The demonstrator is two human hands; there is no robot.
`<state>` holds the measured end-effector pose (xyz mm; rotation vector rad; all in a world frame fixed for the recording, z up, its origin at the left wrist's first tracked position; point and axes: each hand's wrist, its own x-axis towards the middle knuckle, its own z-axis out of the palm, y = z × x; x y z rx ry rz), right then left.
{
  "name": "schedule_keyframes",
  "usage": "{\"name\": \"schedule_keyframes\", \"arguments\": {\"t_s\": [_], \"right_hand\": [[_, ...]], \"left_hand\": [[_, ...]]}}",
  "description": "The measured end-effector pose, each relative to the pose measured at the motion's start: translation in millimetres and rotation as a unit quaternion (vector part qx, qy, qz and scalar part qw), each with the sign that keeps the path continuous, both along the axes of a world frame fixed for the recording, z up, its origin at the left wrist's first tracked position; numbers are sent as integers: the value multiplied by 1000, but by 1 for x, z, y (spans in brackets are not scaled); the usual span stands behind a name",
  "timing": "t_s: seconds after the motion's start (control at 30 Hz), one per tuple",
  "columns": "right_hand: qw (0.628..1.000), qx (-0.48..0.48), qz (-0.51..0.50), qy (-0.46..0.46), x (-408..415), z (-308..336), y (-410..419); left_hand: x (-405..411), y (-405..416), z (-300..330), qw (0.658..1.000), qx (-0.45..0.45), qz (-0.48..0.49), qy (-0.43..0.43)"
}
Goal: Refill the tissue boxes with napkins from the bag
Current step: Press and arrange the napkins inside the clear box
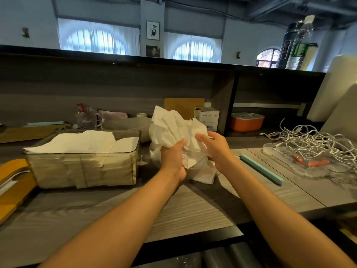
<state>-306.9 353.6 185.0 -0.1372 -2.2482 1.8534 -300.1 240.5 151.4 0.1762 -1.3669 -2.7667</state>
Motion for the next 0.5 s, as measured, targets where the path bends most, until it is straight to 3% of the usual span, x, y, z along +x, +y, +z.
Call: {"name": "schedule_keyframes", "arguments": {"t_s": [0.13, 0.37, 0.5], "right_hand": [[984, -162, 28, -69, 7, 4, 6], [993, -75, -10, 88, 12, 5, 6], [987, -111, -43, 106, 16, 6, 10]], "left_hand": [[1, -2, 2, 1000, 0, -11, 13], [5, -3, 8, 999, -17, -5, -31], [7, -8, 11, 998, -19, 13, -58]]}}
